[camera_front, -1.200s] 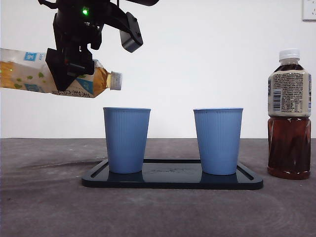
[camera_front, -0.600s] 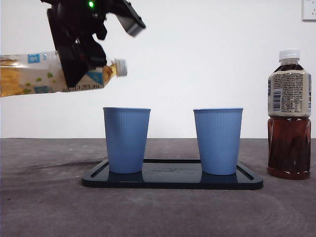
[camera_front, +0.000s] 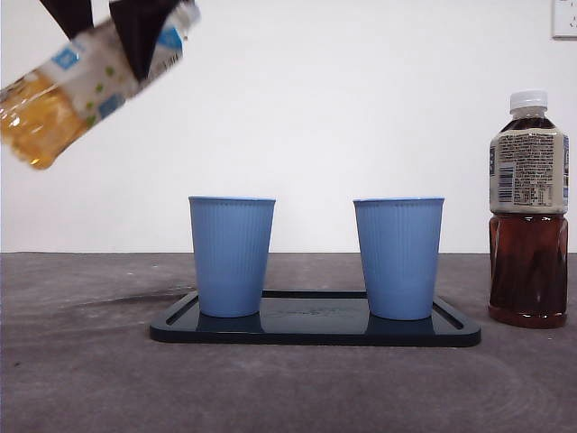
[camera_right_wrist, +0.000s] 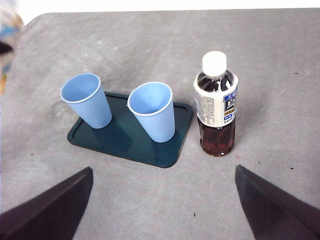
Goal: Pour the drink into the cup
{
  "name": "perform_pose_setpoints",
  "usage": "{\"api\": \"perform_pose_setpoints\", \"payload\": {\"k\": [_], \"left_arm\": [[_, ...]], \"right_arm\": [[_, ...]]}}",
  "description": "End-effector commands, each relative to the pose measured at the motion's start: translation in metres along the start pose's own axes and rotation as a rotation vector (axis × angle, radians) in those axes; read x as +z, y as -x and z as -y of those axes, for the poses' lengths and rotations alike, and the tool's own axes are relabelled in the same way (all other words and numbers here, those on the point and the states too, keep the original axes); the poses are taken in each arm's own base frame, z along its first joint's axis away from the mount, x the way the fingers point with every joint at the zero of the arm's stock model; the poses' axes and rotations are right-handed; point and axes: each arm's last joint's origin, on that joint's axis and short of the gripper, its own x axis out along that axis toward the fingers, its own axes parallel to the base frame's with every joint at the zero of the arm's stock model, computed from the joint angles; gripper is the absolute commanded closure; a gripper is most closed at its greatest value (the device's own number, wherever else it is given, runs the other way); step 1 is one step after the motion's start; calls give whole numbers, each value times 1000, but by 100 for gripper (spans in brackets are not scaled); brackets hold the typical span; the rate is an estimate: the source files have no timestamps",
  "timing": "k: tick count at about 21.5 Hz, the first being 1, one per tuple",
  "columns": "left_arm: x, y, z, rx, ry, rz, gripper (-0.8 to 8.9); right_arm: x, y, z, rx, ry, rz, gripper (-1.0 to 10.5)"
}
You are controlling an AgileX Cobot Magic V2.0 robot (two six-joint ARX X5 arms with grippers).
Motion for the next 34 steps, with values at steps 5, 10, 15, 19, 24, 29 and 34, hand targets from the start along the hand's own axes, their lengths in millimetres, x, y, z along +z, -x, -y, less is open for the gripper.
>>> {"api": "perform_pose_setpoints", "payload": {"k": [5, 10, 15, 19, 24, 29, 34], "left_arm": [[-22, 8, -27, 25, 240, 176, 538], [-62, -15, -17, -53, 348, 353, 538], [-88, -49, 1, -108, 409, 442, 538], [-96, -63, 0, -144, 452, 468, 539], [-101, -76, 1, -156, 482, 450, 539], [-103, -92, 7, -147, 466, 403, 539], [-100, -99, 11, -153, 476, 423, 539]], "right_arm": [[5, 3, -2, 14, 3, 32, 491], [9, 4, -2, 24, 10, 73, 491], [10, 4, -3, 26, 23, 88, 491], [10, 4, -3, 26, 27, 88, 491], [10, 4, -3, 26, 26, 88, 491], [10, 4, -3, 27, 26, 87, 491], [10, 4, -3, 27, 26, 86, 491]]}}
